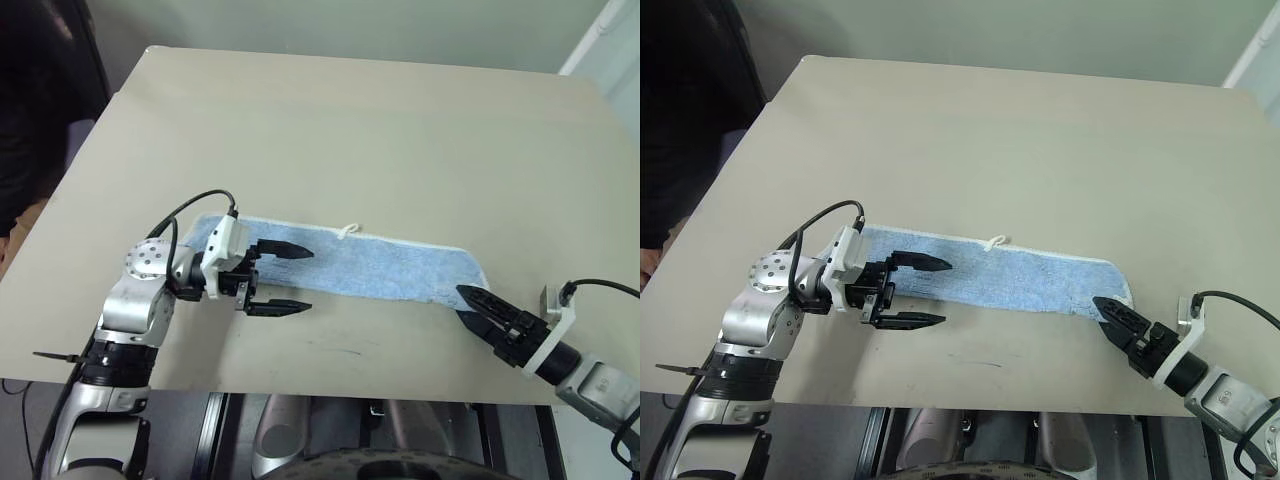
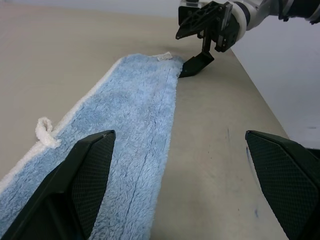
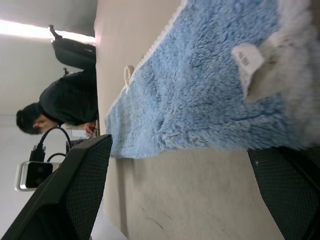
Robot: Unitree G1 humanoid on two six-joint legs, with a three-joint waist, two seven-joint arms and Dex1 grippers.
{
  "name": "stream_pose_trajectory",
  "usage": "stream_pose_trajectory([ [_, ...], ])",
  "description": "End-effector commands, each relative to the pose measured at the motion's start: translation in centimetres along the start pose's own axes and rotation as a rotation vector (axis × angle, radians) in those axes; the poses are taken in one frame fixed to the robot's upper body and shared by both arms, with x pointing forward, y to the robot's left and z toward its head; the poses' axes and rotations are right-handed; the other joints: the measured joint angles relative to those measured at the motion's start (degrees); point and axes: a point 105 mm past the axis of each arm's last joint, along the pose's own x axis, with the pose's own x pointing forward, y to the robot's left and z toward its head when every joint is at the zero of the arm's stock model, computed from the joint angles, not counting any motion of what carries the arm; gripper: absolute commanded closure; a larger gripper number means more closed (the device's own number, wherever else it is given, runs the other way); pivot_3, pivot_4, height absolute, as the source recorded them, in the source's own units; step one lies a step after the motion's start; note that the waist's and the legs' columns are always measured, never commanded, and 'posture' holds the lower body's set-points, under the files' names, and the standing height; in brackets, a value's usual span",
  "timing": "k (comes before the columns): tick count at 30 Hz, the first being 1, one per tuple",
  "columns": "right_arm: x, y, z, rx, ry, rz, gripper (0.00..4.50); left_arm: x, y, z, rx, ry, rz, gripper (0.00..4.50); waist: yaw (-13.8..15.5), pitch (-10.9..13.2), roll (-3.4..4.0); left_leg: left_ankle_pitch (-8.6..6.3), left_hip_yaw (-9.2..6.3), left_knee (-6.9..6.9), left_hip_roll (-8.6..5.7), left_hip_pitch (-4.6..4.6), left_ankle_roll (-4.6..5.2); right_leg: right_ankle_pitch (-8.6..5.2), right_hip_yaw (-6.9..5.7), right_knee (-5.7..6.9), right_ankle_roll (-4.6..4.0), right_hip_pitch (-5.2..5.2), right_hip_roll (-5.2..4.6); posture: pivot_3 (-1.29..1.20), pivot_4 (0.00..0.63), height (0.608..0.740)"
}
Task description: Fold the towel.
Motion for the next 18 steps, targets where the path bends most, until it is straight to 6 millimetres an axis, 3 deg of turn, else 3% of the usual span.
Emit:
stream_pose_trajectory([
  [1,-1.3,-1.1,1.3,0.012,-0.077,-0.067,0.03,0.3,-0.1,0.1,0.019,-0.01,-0.009,0.0,0.0,0.0,0.02,-0.03,0.01,0.0,0.0,0.0,0.02,0.03,0.0,-0.09,0.05,0.03,0.0,0.0,0.15,0.697],
  [8,-1.5,-1.6,2.8,0.053,-0.196,-0.085,0.03,0.4,-0.1,-0.4,0.035,0.004,-0.034,0.0,0.0,0.0,0.02,-0.26,0.1,0.02,-0.02,0.06,0.22,0.11,0.02,-0.54,0.17,0.27,-0.02,0.0,0.15,0.697],
  [18,-1.5,-1.5,2.9,0.051,-0.199,-0.087,0.03,0.7,0.3,-0.3,0.039,-0.009,-0.036,0.0,0.1,0.0,0.03,-0.16,0.15,0.03,-0.07,0.05,0.39,0.15,0.11,-0.56,0.18,0.29,-0.08,0.0,0.15,0.697],
])
